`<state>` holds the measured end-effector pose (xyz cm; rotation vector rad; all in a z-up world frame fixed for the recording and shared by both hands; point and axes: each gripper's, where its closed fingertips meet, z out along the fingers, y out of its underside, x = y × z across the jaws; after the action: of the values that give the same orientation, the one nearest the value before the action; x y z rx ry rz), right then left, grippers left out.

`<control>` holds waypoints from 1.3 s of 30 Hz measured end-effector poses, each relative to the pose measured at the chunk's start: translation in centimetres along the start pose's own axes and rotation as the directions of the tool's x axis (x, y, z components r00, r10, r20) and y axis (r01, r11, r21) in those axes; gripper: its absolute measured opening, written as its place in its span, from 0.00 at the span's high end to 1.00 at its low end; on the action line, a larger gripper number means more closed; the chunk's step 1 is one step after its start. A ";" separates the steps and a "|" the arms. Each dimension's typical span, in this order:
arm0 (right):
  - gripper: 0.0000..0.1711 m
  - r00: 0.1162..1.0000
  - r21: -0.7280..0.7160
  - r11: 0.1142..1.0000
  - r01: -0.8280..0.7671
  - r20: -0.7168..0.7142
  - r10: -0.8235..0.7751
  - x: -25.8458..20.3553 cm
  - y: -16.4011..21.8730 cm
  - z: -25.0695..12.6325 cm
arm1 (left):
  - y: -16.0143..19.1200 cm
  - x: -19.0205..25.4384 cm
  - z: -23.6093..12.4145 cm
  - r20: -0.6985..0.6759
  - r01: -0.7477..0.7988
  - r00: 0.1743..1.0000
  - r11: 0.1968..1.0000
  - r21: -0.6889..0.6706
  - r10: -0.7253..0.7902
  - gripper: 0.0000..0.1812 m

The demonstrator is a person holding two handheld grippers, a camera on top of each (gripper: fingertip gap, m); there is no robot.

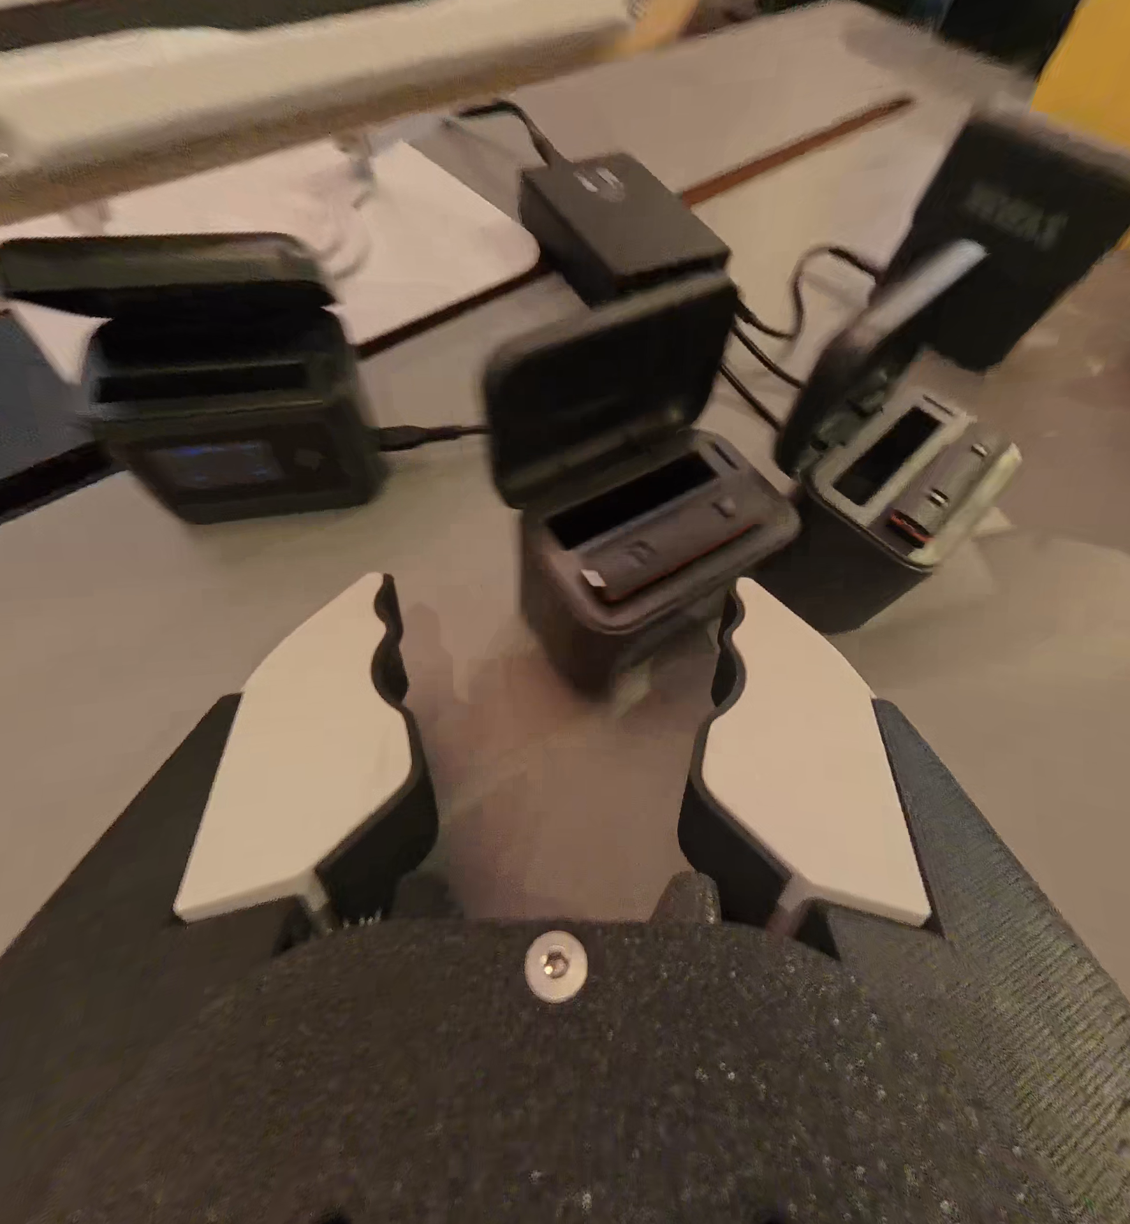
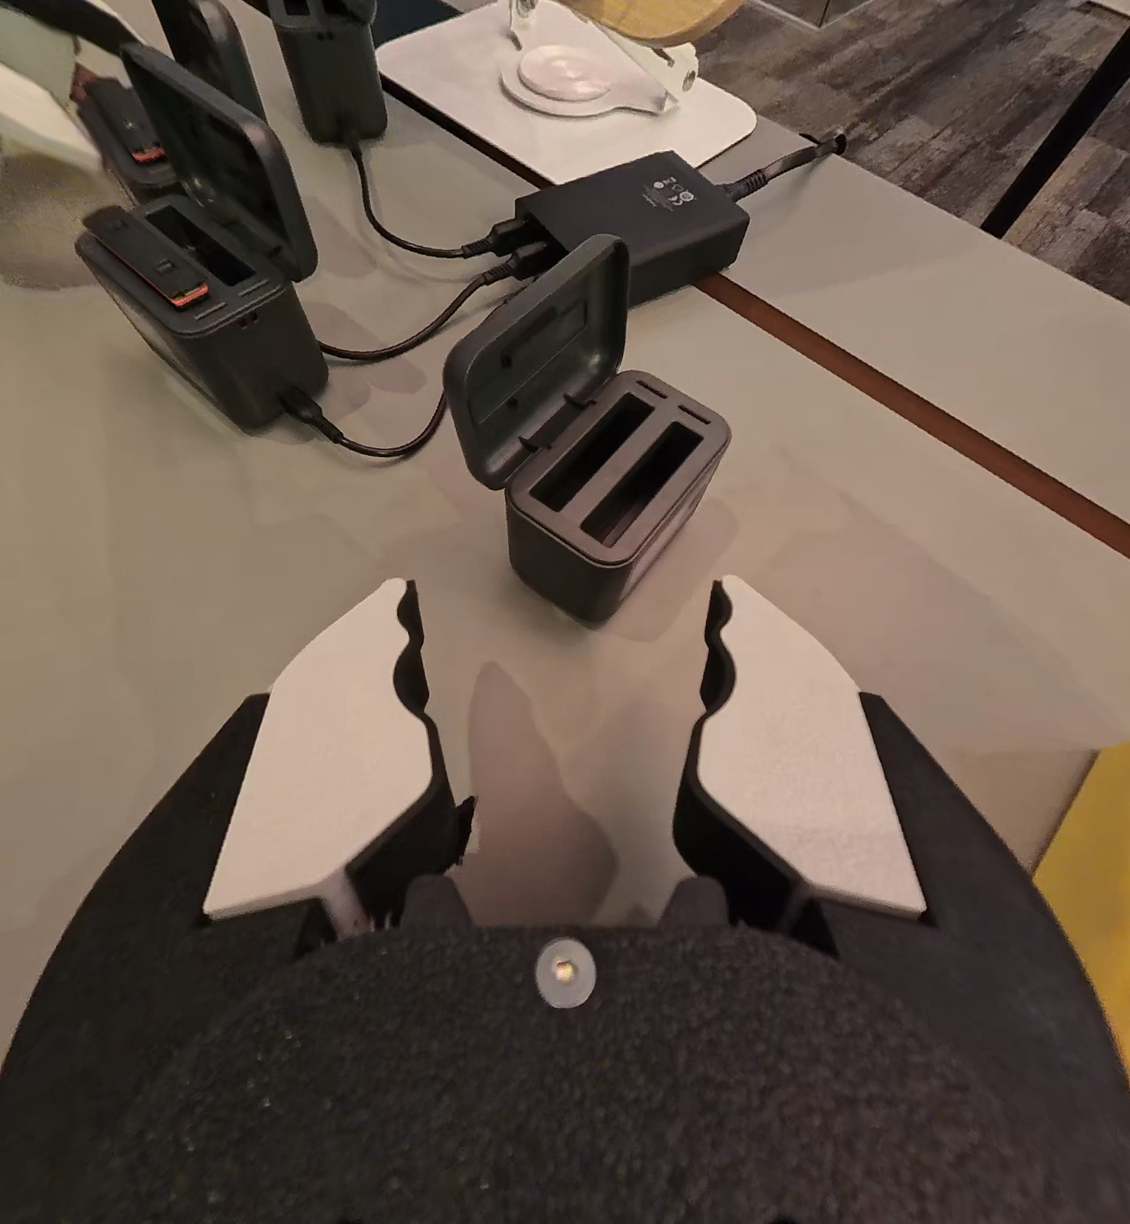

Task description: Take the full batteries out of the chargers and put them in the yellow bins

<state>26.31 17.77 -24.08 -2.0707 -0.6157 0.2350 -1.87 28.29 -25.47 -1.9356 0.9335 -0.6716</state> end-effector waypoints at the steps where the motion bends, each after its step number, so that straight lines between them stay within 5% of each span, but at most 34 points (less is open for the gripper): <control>1: 0.52 1.000 0.006 1.000 -0.008 0.001 0.008 0.1 -0.1 0.0 | -0.3 -1.1 -0.4 -0.006 0.044 0.999 0.999 0.024 -0.044 0.48; 8: 0.54 0.999 0.031 0.999 -0.039 0.003 0.039 0.3 -0.3 0.0 | -2.6 -4.9 -0.4 -0.154 0.266 0.958 0.952 0.153 -0.243 0.47; 13: 0.54 0.999 0.029 0.999 -0.044 0.005 0.044 0.4 -0.1 0.0 | -2.3 -5.8 -0.4 -0.159 0.258 0.959 0.956 0.140 -0.236 0.49; 18: 0.54 0.999 0.017 0.999 -0.043 0.009 0.043 0.3 0.2 0.3 | -2.7 -10.5 -0.3 0.032 0.244 0.967 0.954 0.177 -0.253 0.52; 22: 0.54 0.999 0.019 0.999 -0.047 0.006 0.046 0.4 0.2 0.3 | -1.9 -12.6 1.5 0.195 0.070 0.978 0.997 0.040 -0.076 0.48; 28: 0.54 0.999 0.007 0.999 -0.049 0.010 0.049 0.4 0.5 0.5 | -1.0 -11.1 5.6 0.218 -0.152 0.958 0.973 -0.173 0.188 0.44; 39: 0.55 0.999 -0.025 0.999 -0.043 0.006 0.044 0.4 1.3 0.9 | -1.0 -10.6 5.2 0.373 -0.049 0.922 0.986 -0.160 0.106 0.49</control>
<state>26.72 18.06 -25.61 -2.1098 -0.5803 0.2601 -3.79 39.68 -28.12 -2.0497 0.8242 -0.1683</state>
